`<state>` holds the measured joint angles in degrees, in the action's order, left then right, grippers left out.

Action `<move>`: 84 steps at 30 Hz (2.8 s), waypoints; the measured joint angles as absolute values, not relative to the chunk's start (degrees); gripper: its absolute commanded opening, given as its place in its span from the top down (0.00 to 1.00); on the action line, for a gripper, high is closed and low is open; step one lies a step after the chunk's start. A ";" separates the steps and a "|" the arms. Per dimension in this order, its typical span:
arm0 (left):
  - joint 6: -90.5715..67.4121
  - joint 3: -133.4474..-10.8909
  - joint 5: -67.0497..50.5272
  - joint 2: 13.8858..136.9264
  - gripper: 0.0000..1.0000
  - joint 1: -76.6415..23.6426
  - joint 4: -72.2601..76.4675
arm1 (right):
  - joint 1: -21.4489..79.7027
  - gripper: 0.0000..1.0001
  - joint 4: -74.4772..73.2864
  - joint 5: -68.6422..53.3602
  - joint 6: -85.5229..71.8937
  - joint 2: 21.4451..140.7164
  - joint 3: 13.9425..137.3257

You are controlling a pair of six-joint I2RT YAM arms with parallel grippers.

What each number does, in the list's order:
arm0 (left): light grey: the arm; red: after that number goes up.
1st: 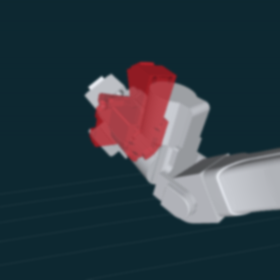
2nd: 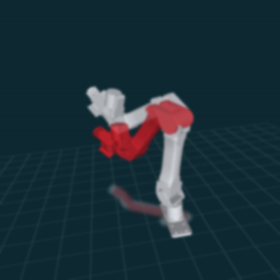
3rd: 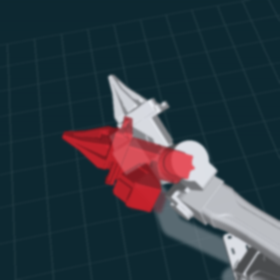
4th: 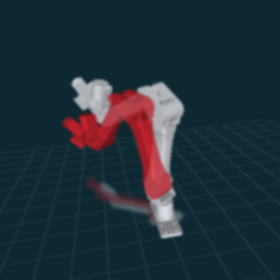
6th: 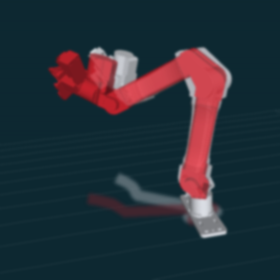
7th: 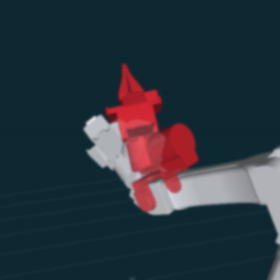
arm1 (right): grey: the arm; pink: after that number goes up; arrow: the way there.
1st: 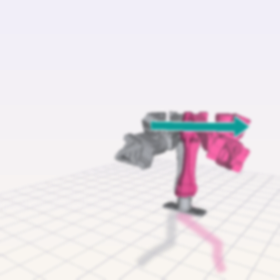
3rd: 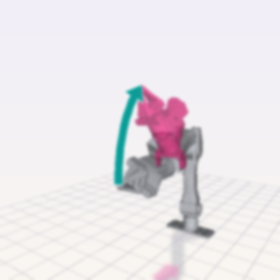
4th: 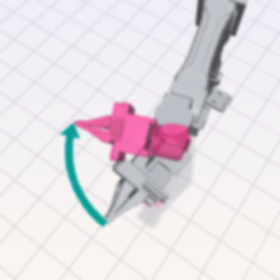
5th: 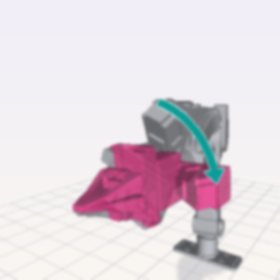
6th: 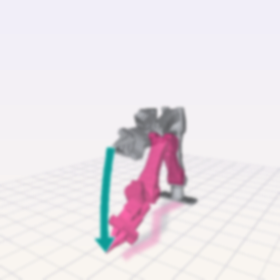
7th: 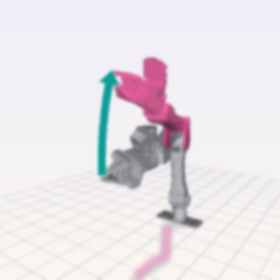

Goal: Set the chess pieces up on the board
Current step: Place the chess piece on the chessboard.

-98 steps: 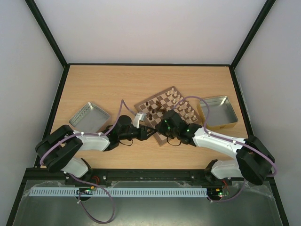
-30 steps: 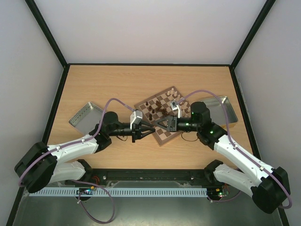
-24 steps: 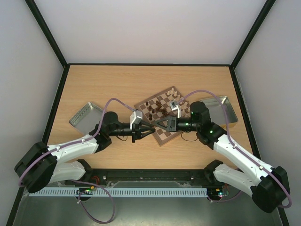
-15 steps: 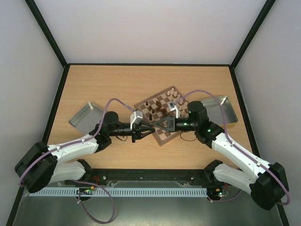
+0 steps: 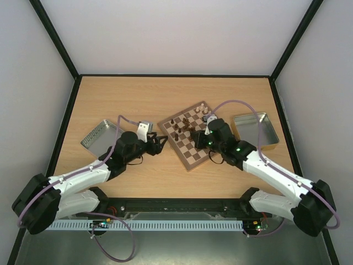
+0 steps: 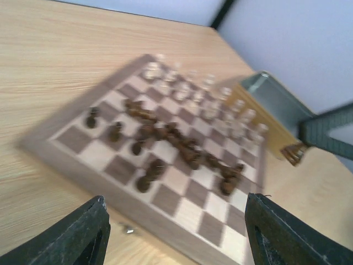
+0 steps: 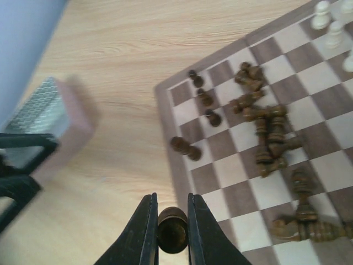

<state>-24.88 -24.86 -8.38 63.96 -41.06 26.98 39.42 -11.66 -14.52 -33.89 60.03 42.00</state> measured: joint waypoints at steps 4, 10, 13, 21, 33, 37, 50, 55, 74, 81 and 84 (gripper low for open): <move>-27.79 -24.56 -0.73 61.69 0.31 -40.27 22.37 | 43.72 0.97 -11.73 -2.17 -31.42 65.84 42.89; -29.26 -24.53 3.77 58.94 0.30 -40.10 19.42 | 48.31 0.97 -11.53 7.99 -28.67 74.70 42.96; -29.65 -24.53 4.89 58.17 0.30 -39.81 18.48 | 49.95 0.96 -10.72 10.37 -27.75 76.53 42.89; -30.09 -24.32 5.67 57.98 0.30 -39.44 18.22 | 53.76 0.94 -7.70 12.21 -26.37 79.42 41.65; -30.46 -23.38 5.65 57.34 0.30 -39.31 18.04 | 57.54 0.94 -7.42 12.88 -28.80 79.57 37.82; -30.65 -22.94 5.63 57.34 0.30 -39.18 18.09 | 58.48 0.94 -7.51 13.30 -30.57 77.49 34.50; -31.11 -22.81 5.58 57.34 0.29 -39.00 18.09 | 58.81 0.92 -8.16 13.87 -32.62 75.85 34.13; -31.18 -22.79 5.56 57.34 0.29 -38.92 18.09 | 58.87 0.92 -8.60 13.56 -32.91 73.91 33.87; -31.62 -22.44 4.95 56.95 0.29 -38.92 18.15 | 58.92 0.62 -8.78 12.36 -34.11 74.24 32.60; -31.64 -22.44 4.95 55.79 0.28 -38.83 18.06 | 58.00 0.57 -11.57 14.15 -37.04 69.47 35.70; -31.66 -22.41 4.95 55.05 0.28 -38.81 17.93 | 54.98 0.57 -12.69 14.35 -38.83 68.05 38.09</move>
